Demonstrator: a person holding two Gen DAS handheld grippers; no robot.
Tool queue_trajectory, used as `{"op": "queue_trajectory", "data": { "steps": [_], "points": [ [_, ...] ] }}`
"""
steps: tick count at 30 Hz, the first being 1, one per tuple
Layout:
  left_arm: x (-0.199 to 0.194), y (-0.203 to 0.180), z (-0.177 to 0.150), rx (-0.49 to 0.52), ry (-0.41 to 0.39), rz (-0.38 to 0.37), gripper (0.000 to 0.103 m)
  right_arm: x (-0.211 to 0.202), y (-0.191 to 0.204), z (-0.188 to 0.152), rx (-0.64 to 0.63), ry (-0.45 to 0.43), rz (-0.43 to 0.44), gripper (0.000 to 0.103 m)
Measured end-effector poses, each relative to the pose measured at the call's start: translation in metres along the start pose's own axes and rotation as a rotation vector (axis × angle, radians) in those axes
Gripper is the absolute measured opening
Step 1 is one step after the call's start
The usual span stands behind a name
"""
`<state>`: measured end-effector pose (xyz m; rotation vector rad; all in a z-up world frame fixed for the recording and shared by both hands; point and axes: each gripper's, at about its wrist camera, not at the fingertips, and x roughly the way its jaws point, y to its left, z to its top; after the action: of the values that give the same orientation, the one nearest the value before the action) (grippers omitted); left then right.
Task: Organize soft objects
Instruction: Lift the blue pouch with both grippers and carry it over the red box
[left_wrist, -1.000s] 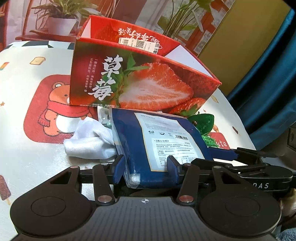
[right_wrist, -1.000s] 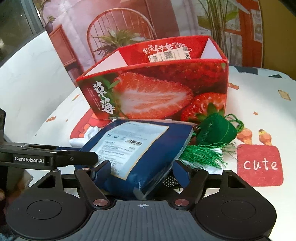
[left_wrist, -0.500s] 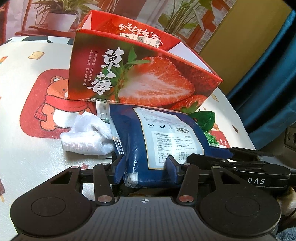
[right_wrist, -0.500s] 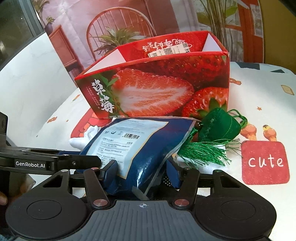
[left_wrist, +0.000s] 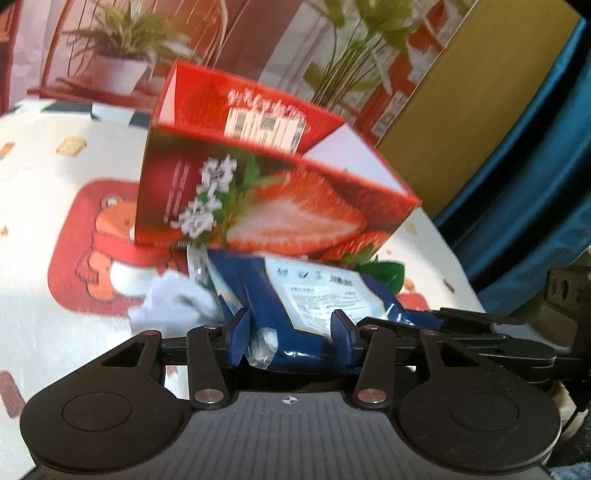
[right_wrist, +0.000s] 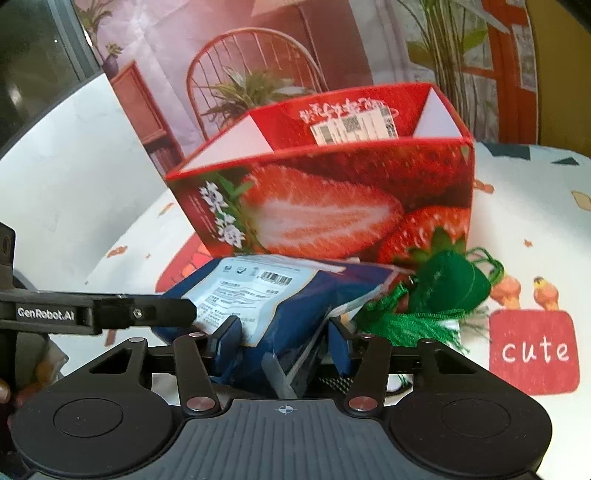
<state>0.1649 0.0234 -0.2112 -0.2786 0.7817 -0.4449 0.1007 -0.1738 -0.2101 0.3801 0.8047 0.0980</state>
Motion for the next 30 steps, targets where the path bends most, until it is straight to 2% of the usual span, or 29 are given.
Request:
{"op": "queue_trajectory", "data": {
  "steps": [14,30],
  "points": [
    [-0.035,-0.003,0.007,-0.009,-0.078,-0.040,0.049,-0.024,0.023,0.019,-0.092,-0.070,0.031,0.048],
    [-0.084,-0.021,0.025,0.013,-0.245,-0.082,0.048,-0.064,0.051,0.059,-0.219,-0.207,0.066,0.048]
  ]
}}
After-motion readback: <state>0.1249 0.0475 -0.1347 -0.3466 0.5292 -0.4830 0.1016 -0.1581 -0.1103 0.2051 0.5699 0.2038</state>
